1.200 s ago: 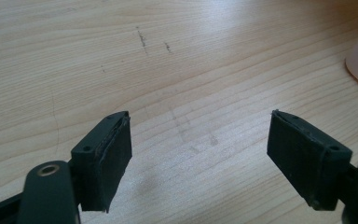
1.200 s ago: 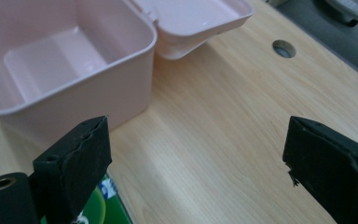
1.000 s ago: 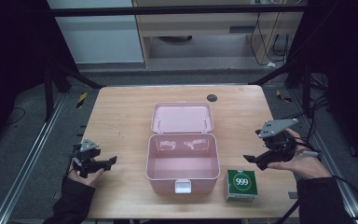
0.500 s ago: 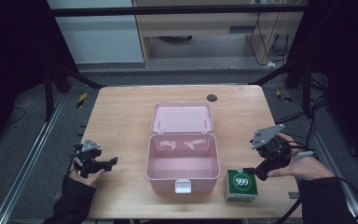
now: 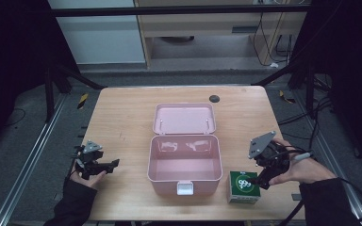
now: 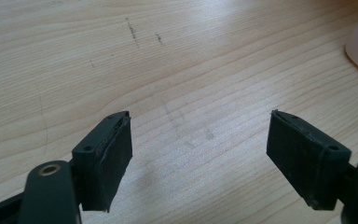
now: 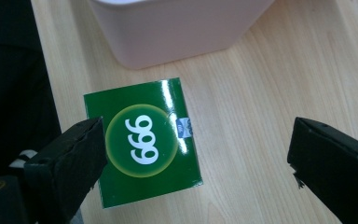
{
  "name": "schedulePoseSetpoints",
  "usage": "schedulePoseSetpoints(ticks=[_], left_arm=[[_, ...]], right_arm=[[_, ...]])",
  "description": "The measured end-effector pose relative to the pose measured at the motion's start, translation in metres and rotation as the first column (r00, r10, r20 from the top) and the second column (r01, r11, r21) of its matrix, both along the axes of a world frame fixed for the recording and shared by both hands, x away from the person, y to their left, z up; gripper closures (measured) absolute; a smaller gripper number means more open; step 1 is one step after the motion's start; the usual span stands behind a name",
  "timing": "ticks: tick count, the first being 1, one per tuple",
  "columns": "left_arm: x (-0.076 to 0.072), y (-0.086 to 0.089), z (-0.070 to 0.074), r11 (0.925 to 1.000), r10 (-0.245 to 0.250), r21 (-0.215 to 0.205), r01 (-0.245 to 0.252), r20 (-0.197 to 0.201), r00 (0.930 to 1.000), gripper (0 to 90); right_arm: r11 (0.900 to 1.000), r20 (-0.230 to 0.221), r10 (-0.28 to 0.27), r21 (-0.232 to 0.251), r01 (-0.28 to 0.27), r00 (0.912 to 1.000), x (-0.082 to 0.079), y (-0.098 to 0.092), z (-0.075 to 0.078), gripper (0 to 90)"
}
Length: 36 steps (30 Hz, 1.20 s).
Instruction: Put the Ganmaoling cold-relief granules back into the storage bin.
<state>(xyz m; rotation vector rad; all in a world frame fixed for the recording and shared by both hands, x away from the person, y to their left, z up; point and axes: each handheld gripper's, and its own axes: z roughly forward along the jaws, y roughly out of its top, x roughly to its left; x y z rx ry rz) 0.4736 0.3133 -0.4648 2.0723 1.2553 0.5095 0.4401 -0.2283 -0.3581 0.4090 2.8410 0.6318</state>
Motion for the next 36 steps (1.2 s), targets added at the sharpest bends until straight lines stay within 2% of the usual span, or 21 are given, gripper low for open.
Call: schedulePoseSetpoints(ticks=[10, 24, 36], left_arm=[[0.000, -0.001, -0.002, 1.0000, -0.009, 0.003, 0.009, -0.006, 0.9999, 21.8], [0.001, -0.002, -0.002, 0.9999, -0.013, 0.008, 0.013, -0.010, 0.9999, 21.9], [0.001, -0.002, -0.003, 0.9998, -0.014, 0.013, 0.015, -0.011, 0.9998, 22.0]], right_arm=[[0.997, -0.012, 0.054, -0.051, -0.054, 0.9985, -0.004, 0.009, -0.007, 5.1], [0.992, -0.052, 0.085, -0.088, -0.089, 0.9950, -0.007, 0.021, -0.028, 4.7], [0.990, -0.090, 0.085, -0.107, -0.094, 0.9923, -0.008, 0.028, -0.045, 4.7]])
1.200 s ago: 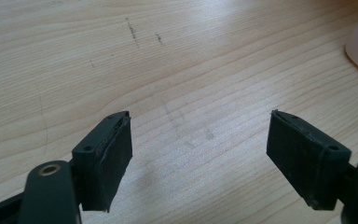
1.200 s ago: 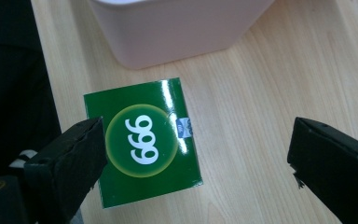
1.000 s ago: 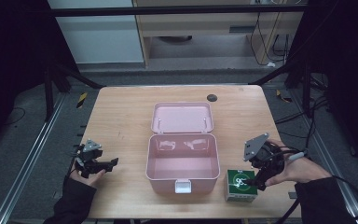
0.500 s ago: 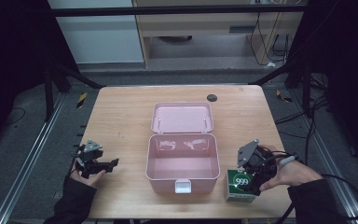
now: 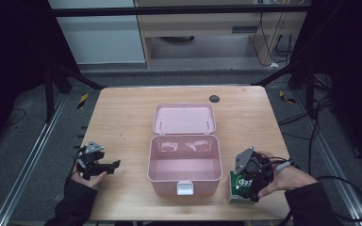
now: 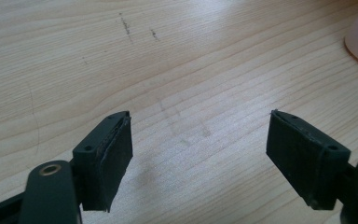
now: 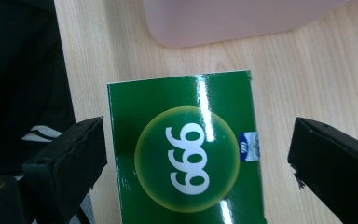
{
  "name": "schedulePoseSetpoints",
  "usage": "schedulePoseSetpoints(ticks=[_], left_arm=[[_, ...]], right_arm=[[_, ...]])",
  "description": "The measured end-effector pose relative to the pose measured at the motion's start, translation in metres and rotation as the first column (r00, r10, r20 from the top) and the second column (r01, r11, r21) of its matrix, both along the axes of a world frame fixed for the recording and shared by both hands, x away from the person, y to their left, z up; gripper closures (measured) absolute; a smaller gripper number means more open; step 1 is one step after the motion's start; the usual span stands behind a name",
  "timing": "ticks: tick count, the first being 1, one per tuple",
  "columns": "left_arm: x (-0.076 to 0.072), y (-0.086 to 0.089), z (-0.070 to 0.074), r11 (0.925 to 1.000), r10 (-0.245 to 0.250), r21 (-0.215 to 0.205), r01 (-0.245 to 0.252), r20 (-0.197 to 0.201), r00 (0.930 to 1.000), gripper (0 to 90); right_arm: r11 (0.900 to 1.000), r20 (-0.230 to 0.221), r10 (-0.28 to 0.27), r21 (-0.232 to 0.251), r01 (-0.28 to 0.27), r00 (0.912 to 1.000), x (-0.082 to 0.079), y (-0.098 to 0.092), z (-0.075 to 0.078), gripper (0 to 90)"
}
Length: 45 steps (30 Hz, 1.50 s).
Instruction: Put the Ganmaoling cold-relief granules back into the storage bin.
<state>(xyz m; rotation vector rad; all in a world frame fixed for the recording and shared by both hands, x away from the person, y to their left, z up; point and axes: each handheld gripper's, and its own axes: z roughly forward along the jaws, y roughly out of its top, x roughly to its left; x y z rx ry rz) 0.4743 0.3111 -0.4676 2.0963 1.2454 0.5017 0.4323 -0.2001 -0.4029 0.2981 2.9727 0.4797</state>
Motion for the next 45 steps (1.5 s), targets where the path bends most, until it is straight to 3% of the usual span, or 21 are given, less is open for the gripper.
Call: schedulePoseSetpoints(ticks=[12, 30, 42, 45], left_arm=[[0.000, 0.000, 0.000, 1.0000, 0.000, -0.001, 0.000, -0.002, 1.0000, 22.2], [0.001, -0.001, -0.001, 1.0000, -0.002, 0.003, 0.002, -0.005, 1.0000, 22.5], [0.001, -0.001, -0.001, 1.0000, -0.003, 0.006, 0.003, -0.005, 1.0000, 22.6], [0.001, -0.001, -0.001, 1.0000, -0.002, 0.005, 0.002, -0.005, 1.0000, 22.6]], right_arm=[[0.999, -0.038, 0.005, -0.036, -0.006, 0.9993, 0.001, 0.006, -0.018, 4.8], [1.000, -0.060, 0.008, -0.028, -0.010, 0.9982, 0.005, 0.006, -0.041, 9.9], [0.999, -0.073, -0.015, -0.047, 0.011, 0.9972, 0.005, 0.008, -0.039, 15.2], [0.997, -0.071, -0.017, -0.071, 0.012, 0.9974, 0.006, 0.007, -0.037, 15.6]])
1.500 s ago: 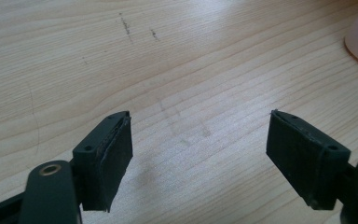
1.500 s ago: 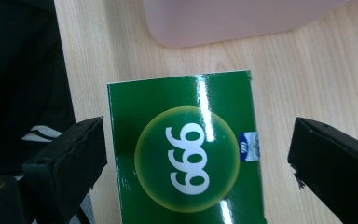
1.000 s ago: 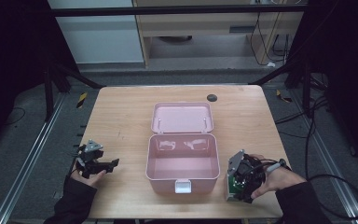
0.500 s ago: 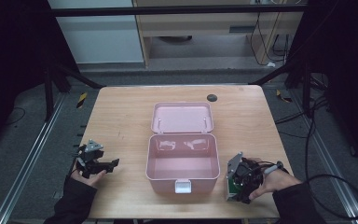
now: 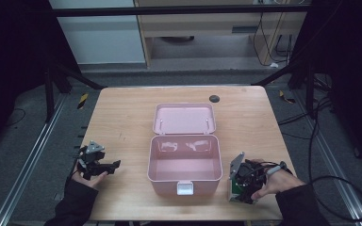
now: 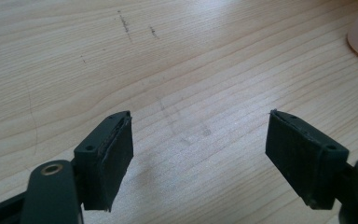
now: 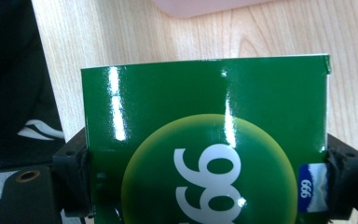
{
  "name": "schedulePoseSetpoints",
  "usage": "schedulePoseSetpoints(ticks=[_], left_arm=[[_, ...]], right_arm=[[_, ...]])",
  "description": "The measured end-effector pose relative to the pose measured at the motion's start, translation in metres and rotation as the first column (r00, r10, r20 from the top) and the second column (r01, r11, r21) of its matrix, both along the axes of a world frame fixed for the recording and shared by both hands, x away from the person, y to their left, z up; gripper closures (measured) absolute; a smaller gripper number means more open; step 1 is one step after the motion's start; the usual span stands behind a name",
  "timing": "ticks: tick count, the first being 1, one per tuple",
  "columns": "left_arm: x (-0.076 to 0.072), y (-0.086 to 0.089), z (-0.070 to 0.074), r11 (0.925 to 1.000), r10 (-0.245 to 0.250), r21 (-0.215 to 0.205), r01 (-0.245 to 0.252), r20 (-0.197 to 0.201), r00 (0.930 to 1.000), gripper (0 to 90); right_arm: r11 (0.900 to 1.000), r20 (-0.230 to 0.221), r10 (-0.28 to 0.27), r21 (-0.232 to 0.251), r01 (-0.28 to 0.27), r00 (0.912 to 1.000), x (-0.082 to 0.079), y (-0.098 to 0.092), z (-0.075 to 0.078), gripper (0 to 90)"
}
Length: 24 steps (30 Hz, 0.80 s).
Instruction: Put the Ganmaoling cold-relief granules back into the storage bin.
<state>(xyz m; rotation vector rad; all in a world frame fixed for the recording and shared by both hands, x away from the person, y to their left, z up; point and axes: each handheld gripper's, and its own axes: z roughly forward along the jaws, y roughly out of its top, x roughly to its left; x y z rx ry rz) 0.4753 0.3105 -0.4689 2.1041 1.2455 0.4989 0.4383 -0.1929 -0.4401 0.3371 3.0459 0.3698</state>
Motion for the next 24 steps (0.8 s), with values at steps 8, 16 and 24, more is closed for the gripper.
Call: schedulePoseSetpoints(ticks=[8, 16, 24], left_arm=[[0.000, 0.000, 0.000, 1.0000, -0.001, 0.001, 0.001, 0.000, 1.0000, 22.8], [0.000, -0.001, 0.000, 1.0000, -0.001, -0.001, 0.001, -0.002, 1.0000, 22.8], [0.000, -0.001, 0.000, 1.0000, -0.005, 0.002, 0.005, -0.002, 1.0000, 22.8]], right_arm=[[1.000, 0.008, -0.012, 0.014, 0.011, 0.9999, 0.000, -0.003, 0.018, 15.7], [0.998, 0.050, -0.055, 0.044, 0.052, 0.9973, 0.002, -0.009, 0.055, 15.7], [0.997, 0.083, -0.048, 0.058, 0.044, 0.9954, 0.006, -0.005, 0.086, 15.7]])
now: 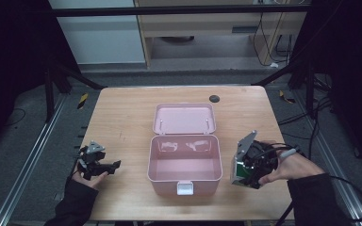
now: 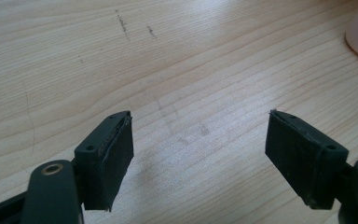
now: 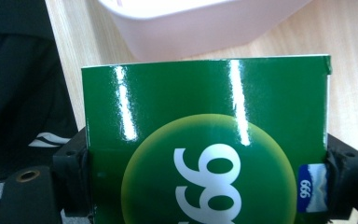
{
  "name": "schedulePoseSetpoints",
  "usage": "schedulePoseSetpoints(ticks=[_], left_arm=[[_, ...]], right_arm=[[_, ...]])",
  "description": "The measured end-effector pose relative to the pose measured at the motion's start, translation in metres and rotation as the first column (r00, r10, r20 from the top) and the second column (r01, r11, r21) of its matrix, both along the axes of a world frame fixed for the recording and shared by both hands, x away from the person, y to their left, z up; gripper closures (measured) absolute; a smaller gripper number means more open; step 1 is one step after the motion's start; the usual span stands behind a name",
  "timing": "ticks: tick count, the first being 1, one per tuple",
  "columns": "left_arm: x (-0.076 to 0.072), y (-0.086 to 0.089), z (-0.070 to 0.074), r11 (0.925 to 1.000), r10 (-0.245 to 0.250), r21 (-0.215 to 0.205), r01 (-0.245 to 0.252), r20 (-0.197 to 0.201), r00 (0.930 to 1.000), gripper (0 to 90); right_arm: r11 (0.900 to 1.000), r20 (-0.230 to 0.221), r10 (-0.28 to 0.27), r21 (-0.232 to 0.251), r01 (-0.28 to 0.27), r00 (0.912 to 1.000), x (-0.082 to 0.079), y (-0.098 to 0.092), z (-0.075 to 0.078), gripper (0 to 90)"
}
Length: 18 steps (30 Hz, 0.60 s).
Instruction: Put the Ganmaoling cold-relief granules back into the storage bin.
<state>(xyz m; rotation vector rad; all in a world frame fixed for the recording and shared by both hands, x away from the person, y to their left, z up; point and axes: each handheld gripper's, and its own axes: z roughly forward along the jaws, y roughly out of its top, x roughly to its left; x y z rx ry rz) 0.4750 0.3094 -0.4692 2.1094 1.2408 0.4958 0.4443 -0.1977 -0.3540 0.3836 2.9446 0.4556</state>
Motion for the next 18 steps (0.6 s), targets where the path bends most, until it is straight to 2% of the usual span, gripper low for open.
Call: schedulePoseSetpoints(ticks=[13, 18], left_arm=[[0.000, 0.000, 0.000, 1.0000, 0.000, -0.001, 0.000, 0.000, 1.0000, 22.8], [0.000, 0.000, 0.000, 1.0000, -0.001, -0.001, 0.001, -0.001, 1.0000, 22.8]], right_arm=[[1.000, 0.043, 0.026, 0.004, -0.026, 0.9987, 0.008, 0.012, 0.041, 15.6], [0.999, 0.045, 0.032, 0.004, -0.032, 0.9985, 0.011, 0.017, 0.053, 15.7]])
